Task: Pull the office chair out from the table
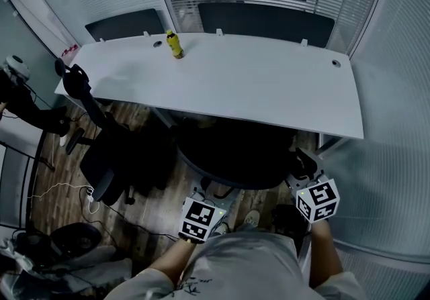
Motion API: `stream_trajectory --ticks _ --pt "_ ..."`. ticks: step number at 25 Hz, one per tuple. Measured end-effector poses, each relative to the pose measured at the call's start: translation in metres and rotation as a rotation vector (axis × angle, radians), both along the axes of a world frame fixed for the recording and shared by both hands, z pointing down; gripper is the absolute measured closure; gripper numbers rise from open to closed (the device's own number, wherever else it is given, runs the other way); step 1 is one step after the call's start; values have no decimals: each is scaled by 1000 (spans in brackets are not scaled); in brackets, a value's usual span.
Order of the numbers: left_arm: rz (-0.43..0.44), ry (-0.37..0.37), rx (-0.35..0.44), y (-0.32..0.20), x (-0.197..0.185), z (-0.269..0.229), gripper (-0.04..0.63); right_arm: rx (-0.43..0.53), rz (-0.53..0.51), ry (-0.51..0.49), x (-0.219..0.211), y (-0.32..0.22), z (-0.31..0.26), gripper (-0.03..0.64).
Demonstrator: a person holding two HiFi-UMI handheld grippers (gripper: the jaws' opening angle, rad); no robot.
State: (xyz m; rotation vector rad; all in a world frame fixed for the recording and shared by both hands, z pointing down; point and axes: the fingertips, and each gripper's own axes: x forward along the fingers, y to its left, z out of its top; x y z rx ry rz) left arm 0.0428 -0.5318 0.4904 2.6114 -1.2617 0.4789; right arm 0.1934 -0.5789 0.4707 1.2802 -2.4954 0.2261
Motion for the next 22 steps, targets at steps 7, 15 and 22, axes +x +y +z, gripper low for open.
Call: stream_trajectory --ticks 7,15,22 --pt "28 -21 -13 8 -2 4 287 -5 30 14 -3 10 -1 397" --pt "47 -15 -19 17 -14 1 287 -5 57 21 -14 21 -5 397" --pt "52 2 -24 30 -29 0 287 -28 71 -2 -28 35 -1 397"
